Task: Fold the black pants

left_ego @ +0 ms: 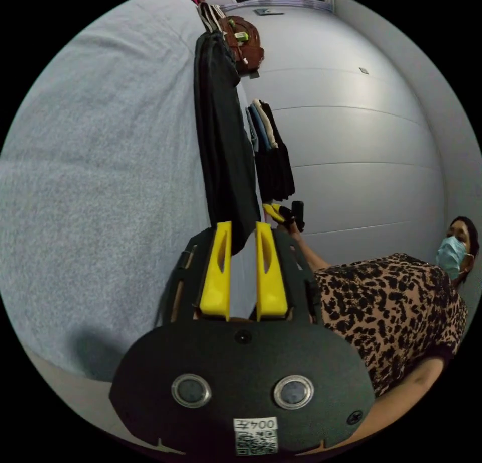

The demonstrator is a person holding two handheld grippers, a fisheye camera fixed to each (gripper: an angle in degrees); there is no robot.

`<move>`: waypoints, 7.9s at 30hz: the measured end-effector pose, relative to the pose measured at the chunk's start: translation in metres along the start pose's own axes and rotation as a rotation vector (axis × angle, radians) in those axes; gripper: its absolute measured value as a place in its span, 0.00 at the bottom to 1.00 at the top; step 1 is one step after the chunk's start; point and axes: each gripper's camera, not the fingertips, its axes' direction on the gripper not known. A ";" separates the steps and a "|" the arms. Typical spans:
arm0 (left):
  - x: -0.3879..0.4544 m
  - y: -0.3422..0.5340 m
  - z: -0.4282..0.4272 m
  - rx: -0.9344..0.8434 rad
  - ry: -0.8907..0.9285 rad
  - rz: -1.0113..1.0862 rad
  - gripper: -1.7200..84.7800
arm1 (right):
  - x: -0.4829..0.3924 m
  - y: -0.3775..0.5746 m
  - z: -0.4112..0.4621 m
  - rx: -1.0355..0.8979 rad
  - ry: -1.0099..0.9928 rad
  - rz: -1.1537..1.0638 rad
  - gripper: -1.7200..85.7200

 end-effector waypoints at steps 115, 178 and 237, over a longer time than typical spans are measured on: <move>0.001 0.044 0.003 -0.079 -0.037 -0.131 0.11 | -0.027 0.050 0.056 -0.329 -0.023 -0.101 0.14; 0.033 0.162 0.304 -0.087 -0.897 0.627 0.23 | -0.175 -0.116 0.206 -0.091 0.645 -0.348 0.09; 0.008 0.239 0.363 -0.123 -0.699 0.625 0.16 | 0.084 -0.027 -0.101 -0.133 0.118 0.108 0.16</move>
